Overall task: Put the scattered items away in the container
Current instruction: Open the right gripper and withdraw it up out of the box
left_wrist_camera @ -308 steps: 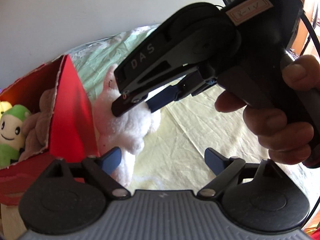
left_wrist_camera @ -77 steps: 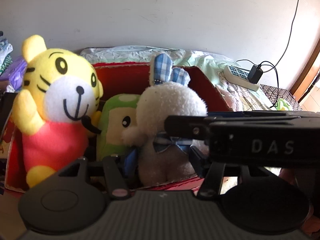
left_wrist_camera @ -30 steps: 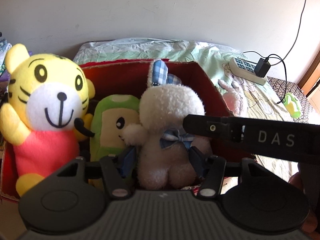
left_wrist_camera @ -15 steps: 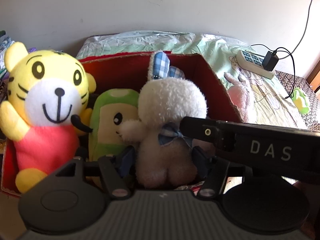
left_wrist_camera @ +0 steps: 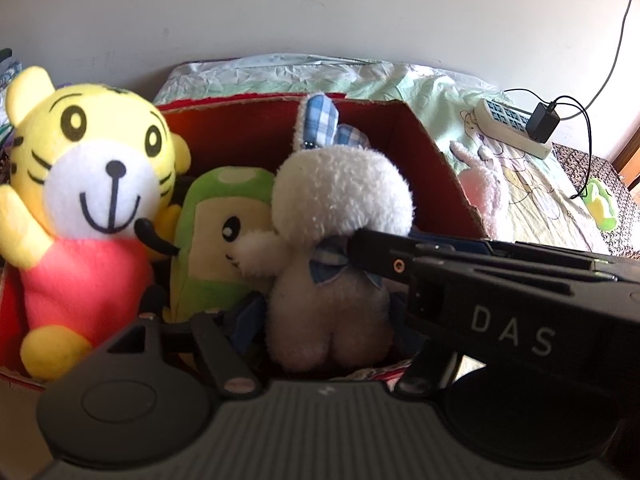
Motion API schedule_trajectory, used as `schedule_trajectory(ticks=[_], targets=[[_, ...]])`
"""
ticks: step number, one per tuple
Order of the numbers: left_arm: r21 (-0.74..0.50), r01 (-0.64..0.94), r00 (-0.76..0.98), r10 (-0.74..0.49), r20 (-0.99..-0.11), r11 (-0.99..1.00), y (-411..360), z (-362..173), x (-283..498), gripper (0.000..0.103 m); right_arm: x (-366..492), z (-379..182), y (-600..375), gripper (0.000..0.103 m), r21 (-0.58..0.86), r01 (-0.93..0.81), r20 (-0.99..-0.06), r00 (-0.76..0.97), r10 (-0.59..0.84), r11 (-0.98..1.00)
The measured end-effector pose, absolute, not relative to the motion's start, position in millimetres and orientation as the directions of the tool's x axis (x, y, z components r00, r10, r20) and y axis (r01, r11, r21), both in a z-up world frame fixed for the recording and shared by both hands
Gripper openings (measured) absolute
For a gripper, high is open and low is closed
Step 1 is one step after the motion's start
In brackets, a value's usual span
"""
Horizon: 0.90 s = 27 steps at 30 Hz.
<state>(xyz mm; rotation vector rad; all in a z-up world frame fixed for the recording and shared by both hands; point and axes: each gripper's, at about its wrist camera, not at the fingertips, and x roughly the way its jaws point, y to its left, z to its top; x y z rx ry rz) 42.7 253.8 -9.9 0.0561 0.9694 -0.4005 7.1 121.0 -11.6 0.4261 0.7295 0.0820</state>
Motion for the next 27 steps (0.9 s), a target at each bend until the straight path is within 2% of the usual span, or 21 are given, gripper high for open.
schedule_trajectory(ticks=[7,9,13,20,27], targets=[[-0.139,0.357,0.510,-0.318,-0.799,0.924,255,-12,41,0.077,6,-12,123,0.032,0.392,0.074,-0.624,0.754,0.206,0.917],[-0.146,0.359,0.509,-0.325,-0.797,0.922,255,-12,40,0.082,7,-12,125,0.032,0.385,0.071,-0.627,0.752,0.204,0.920],[-0.156,0.369,0.514,-0.341,-0.787,0.916,256,-14,39,0.084,7,-12,126,0.034,0.372,0.059,-0.633,0.746,0.207,0.926],[-0.214,0.366,0.521,-0.390,-0.759,0.906,263,-17,36,0.095,4,-12,124,0.034,0.375,0.037,-0.623,0.750,0.222,0.926],[-0.235,0.360,0.520,-0.403,-0.753,0.903,264,-14,34,0.096,2,-11,117,0.034,0.396,0.017,-0.622,0.740,0.255,0.918]])
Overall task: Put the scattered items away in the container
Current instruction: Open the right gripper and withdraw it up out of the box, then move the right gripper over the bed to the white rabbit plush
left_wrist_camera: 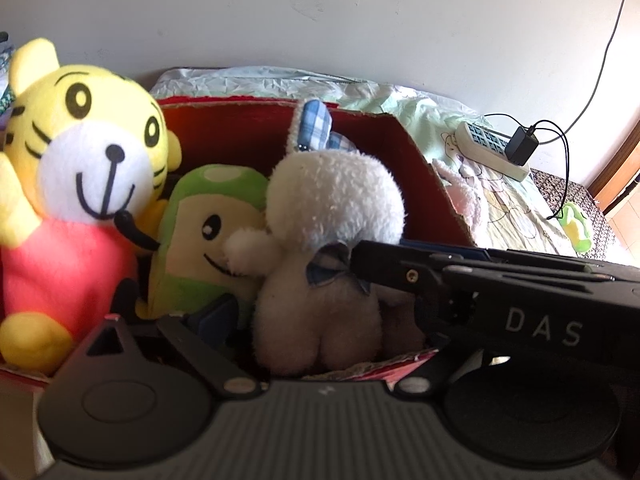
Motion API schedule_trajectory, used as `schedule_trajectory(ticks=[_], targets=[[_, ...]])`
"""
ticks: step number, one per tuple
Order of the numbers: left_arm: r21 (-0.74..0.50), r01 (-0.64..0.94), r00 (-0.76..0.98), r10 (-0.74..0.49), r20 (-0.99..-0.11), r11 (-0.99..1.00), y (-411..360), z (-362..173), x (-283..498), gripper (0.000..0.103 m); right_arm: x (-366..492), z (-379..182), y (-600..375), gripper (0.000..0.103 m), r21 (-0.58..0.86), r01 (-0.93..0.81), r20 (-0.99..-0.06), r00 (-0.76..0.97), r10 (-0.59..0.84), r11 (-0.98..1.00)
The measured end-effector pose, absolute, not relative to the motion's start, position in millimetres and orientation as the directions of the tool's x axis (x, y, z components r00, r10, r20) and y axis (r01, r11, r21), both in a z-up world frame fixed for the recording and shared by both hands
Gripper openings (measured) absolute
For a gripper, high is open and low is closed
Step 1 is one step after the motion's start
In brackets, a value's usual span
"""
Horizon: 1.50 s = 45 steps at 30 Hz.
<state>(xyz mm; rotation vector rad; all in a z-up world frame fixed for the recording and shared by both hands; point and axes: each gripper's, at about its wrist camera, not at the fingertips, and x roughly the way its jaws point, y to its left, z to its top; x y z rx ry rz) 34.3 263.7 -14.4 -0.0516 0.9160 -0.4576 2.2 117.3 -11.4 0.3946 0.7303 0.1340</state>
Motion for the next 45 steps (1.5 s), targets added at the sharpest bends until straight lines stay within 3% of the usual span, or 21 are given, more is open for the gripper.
schedule_trajectory(ticks=[12,17,25,30,34,45], targets=[[-0.158,0.311,0.600,-0.322,-0.732,0.937,244,5,19,0.098,-6,3,72,0.038,0.496,-0.078,-0.546,0.746,0.381,0.865],[-0.168,0.267,0.647,-0.306,-0.699,0.949,241,25,11,0.098,-16,8,30,0.042,0.517,-0.044,-0.513,0.783,0.351,0.855],[-0.118,0.442,0.676,-0.417,-0.607,0.889,174,52,-22,0.099,-30,-16,-50,0.045,0.513,0.104,-0.575,0.779,0.251,0.852],[-0.067,0.526,0.640,-0.446,-0.626,0.848,120,38,-27,0.099,-32,-35,-82,0.049,0.522,0.149,-0.610,0.753,0.246,0.840],[-0.104,0.555,0.579,-0.473,-0.665,0.825,91,18,-19,0.099,-24,-46,-98,0.049,0.552,0.153,-0.625,0.727,0.285,0.820],[-0.141,0.447,0.584,-0.408,-0.702,0.883,55,-46,22,0.099,13,-57,-134,0.052,0.597,0.127,-0.624,0.694,0.359,0.792]])
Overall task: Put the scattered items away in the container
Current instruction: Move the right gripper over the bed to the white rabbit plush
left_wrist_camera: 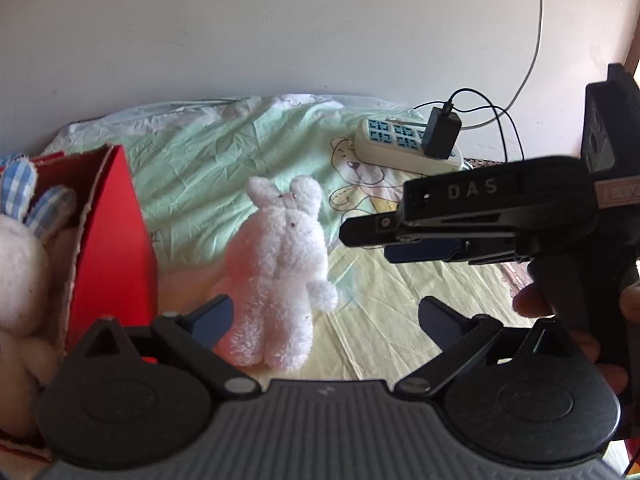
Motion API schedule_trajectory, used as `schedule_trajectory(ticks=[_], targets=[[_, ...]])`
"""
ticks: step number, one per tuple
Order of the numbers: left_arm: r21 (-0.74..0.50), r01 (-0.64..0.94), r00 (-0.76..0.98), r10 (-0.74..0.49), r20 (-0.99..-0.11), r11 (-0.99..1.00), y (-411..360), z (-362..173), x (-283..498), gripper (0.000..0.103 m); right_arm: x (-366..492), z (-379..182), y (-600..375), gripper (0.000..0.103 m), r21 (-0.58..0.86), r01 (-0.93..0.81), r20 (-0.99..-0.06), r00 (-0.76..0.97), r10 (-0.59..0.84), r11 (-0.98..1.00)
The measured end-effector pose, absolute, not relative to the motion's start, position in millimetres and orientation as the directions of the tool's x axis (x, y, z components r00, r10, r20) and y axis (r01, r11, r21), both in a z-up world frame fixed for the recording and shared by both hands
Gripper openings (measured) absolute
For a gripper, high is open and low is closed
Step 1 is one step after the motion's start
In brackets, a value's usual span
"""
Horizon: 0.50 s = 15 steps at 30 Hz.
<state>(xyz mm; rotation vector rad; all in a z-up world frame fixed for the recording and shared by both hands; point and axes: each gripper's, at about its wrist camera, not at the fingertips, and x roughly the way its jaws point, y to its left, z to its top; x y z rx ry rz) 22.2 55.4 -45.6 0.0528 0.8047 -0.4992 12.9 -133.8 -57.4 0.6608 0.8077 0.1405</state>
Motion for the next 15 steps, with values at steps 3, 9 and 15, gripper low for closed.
schedule_trajectory(ticks=[3,9,15], targets=[[-0.134,0.416,0.593,-0.380,-0.709,0.899,54,-59,34,0.099,28,-57,-139,0.052,0.606,0.119,-0.621,0.689,0.374,0.786],[-0.212,0.368,0.545,-0.395,-0.740,0.905,62,-78,50,0.099,53,-49,-124,0.054,0.564,0.057,-0.623,0.684,0.379,0.824],[-0.172,0.390,0.555,-0.380,-0.740,0.905,50,-80,47,0.097,73,-64,-111,0.047,0.532,0.025,-0.661,0.636,0.397,0.846]])
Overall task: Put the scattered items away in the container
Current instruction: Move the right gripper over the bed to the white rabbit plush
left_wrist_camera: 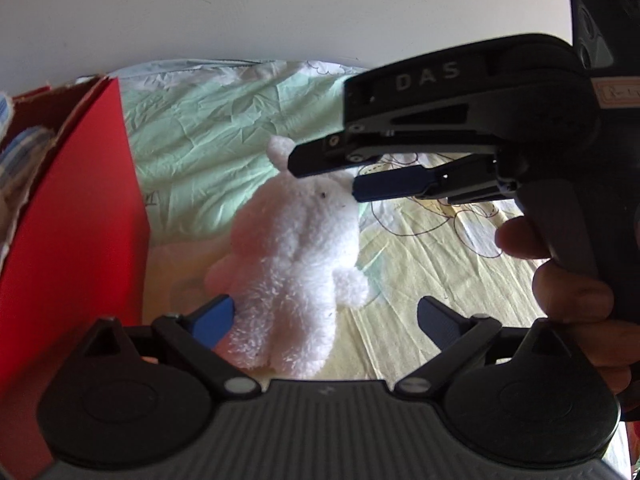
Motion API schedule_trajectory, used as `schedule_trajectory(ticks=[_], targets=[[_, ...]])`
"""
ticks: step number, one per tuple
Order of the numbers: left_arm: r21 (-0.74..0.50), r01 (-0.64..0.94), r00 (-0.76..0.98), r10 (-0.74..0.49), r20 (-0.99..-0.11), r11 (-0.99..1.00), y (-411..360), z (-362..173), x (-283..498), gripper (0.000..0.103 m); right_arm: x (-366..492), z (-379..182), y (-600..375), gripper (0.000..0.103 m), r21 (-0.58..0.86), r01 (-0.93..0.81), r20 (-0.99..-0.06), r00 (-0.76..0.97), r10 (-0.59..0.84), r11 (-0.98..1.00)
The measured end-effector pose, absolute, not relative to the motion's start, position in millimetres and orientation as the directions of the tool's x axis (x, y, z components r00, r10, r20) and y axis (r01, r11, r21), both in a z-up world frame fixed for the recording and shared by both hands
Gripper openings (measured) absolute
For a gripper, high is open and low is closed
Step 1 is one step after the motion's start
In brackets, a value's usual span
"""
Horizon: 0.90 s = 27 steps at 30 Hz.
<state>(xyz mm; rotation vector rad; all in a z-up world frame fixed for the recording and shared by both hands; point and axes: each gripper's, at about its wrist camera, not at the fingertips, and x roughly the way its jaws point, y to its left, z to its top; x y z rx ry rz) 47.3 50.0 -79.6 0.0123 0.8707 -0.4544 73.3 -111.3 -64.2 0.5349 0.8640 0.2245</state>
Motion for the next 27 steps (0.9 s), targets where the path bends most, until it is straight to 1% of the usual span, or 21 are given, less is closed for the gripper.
schedule_trajectory(ticks=[1,6,12,15,18,21,22,24,26,27], targets=[[-0.161,0.399,0.555,-0.378,-0.741,0.903,48,-80,47,0.097,74,-68,-113,0.041,0.532,0.028,-0.670,0.625,0.401,0.846],[-0.168,0.465,0.535,-0.427,-0.728,0.869,40,-76,39,0.099,57,-73,-132,0.036,0.564,0.049,-0.662,0.624,0.415,0.825],[-0.152,0.576,0.501,-0.494,-0.710,0.803,19,-67,18,0.100,25,-77,-155,0.036,0.574,0.108,-0.667,0.636,0.387,0.812],[-0.175,0.628,0.447,-0.536,-0.716,0.758,8,-67,7,0.100,14,-83,-164,0.037,0.574,0.159,-0.681,0.637,0.360,0.803],[-0.164,0.653,0.426,-0.538,-0.727,0.739,-2,-71,1,0.100,4,-88,-174,0.037,0.574,0.214,-0.694,0.640,0.331,0.790],[-0.133,0.672,0.443,-0.539,-0.717,0.728,-3,-65,-7,0.099,-7,-84,-184,0.037,0.607,0.232,-0.665,0.671,0.327,0.760],[-0.124,0.669,0.461,-0.539,-0.705,0.733,1,-61,-9,0.100,-10,-81,-186,0.037,0.608,0.230,-0.659,0.681,0.321,0.760],[-0.106,0.639,0.503,-0.518,-0.691,0.762,9,-55,-9,0.100,-11,-74,-187,0.042,0.621,0.211,-0.639,0.695,0.331,0.755],[-0.111,0.608,0.521,-0.501,-0.691,0.786,19,-54,-4,0.100,-5,-68,-183,0.051,0.646,0.177,-0.615,0.697,0.369,0.742],[-0.118,0.593,0.525,-0.494,-0.693,0.796,25,-55,-1,0.100,1,-66,-179,0.053,0.649,0.157,-0.610,0.692,0.386,0.744]])
